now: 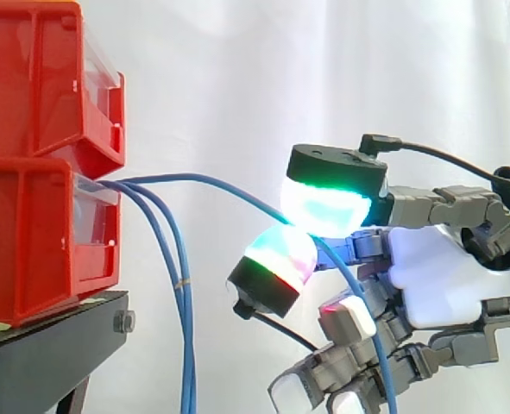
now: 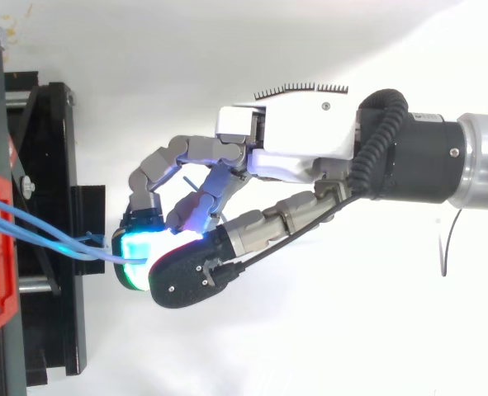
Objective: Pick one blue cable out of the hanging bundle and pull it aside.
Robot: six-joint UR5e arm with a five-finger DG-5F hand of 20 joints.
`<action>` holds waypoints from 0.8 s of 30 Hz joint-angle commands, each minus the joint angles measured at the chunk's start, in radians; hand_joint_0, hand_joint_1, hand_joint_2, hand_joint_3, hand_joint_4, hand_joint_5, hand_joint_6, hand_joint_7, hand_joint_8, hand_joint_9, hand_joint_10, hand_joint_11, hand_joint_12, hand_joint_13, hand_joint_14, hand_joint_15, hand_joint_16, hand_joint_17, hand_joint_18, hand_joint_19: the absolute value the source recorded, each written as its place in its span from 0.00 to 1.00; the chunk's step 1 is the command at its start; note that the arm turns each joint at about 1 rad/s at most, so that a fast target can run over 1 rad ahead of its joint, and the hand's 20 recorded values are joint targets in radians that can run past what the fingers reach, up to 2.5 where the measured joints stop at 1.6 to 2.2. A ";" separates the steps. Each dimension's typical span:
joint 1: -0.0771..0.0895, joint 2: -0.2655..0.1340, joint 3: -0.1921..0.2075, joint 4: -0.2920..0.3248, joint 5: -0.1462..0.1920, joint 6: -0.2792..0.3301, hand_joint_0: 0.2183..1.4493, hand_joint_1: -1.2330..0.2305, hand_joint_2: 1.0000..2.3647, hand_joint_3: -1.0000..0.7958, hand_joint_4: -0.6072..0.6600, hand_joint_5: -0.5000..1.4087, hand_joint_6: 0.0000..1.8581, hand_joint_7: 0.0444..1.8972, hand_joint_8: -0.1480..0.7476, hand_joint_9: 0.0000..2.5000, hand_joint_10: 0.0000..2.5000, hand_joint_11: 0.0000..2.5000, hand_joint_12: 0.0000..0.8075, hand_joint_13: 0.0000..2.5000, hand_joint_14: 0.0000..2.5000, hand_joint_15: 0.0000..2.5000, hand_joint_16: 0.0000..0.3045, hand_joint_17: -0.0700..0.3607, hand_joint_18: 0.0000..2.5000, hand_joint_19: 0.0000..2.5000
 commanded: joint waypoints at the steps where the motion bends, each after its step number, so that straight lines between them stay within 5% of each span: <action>1: 0.000 0.000 -0.001 0.000 0.000 0.000 0.35 0.28 0.05 0.65 0.19 0.20 0.51 0.61 0.49 0.47 0.01 0.25 0.47 0.32 0.01 0.16 0.17 0.43 0.31 0.21; 24: 0.000 0.000 0.000 0.000 0.000 0.000 0.35 0.28 0.05 0.65 0.20 0.20 0.51 0.61 0.50 0.48 0.01 0.25 0.47 0.33 0.01 0.17 0.17 0.43 0.32 0.22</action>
